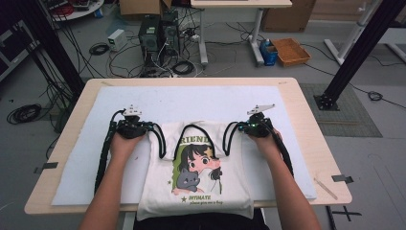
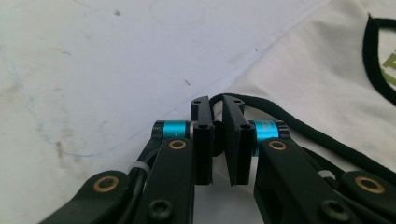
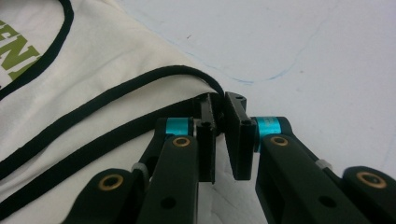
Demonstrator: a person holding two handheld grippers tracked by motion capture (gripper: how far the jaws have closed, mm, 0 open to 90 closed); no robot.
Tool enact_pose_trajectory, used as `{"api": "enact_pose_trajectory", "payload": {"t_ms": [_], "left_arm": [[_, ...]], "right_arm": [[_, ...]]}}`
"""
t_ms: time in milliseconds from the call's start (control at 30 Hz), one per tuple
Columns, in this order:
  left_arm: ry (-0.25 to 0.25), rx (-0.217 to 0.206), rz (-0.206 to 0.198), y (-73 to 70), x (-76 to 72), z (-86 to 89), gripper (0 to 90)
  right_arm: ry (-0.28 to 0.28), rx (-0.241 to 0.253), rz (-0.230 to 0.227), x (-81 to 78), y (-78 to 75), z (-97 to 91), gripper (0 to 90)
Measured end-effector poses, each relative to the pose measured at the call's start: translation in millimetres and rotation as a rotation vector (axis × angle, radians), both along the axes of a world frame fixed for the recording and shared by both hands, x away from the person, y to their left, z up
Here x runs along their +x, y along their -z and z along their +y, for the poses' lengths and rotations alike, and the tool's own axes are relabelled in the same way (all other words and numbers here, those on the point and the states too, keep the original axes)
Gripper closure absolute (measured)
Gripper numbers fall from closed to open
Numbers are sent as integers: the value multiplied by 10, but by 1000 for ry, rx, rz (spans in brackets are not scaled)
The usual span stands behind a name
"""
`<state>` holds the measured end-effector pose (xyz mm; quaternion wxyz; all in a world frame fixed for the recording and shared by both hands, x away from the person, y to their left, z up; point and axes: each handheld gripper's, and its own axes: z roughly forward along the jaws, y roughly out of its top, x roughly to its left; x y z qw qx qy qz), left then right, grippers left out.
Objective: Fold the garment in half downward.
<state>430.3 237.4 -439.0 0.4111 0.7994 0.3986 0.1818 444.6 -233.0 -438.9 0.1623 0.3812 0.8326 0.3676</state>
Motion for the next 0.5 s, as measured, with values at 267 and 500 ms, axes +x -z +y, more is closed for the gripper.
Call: {"api": "enact_pose_trajectory", "payload": {"t_ms": [267, 500], "left_arm": [[-34, -32, -29, -38, 6, 72, 830], [-44, -74, -61, -37, 58, 54, 830]], "right_arm": [[27, 21, -43, -5, -113, -96, 851], [46, 44, -62, 37, -120, -139, 850]]}}
